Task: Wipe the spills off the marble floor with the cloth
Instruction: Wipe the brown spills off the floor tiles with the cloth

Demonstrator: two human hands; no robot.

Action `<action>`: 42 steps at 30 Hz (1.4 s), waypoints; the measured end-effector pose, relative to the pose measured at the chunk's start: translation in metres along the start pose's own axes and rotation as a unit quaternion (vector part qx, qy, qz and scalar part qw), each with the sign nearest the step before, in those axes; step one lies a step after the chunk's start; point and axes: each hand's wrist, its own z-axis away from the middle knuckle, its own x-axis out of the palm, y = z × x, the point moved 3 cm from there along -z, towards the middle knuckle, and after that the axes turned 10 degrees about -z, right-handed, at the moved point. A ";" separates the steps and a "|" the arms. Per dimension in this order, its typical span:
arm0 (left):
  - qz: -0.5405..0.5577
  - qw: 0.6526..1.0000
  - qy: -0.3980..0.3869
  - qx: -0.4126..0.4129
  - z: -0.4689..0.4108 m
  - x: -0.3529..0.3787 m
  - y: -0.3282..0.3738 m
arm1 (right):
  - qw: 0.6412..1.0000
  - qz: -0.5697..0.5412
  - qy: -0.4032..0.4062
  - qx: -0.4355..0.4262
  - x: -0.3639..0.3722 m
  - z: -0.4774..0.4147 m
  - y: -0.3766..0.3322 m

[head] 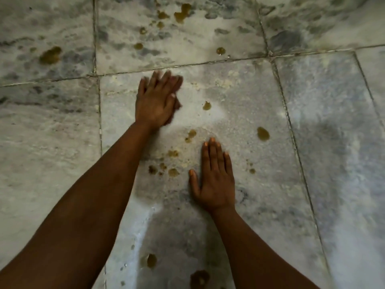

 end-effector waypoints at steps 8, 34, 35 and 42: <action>-0.032 0.962 -0.004 0.272 -0.013 0.003 0.070 | 1.000 -0.005 0.007 0.002 0.000 -0.001 0.000; -0.028 0.988 -0.058 0.141 0.060 -0.003 0.057 | 1.000 0.011 0.014 -0.023 0.000 0.003 0.000; -0.028 0.983 -0.058 0.171 0.075 0.000 0.050 | 1.000 0.009 0.014 -0.025 0.000 0.002 0.001; 0.020 0.996 -0.072 -0.039 0.133 -0.002 -0.038 | 0.997 0.015 -0.030 -0.076 -0.006 0.047 0.017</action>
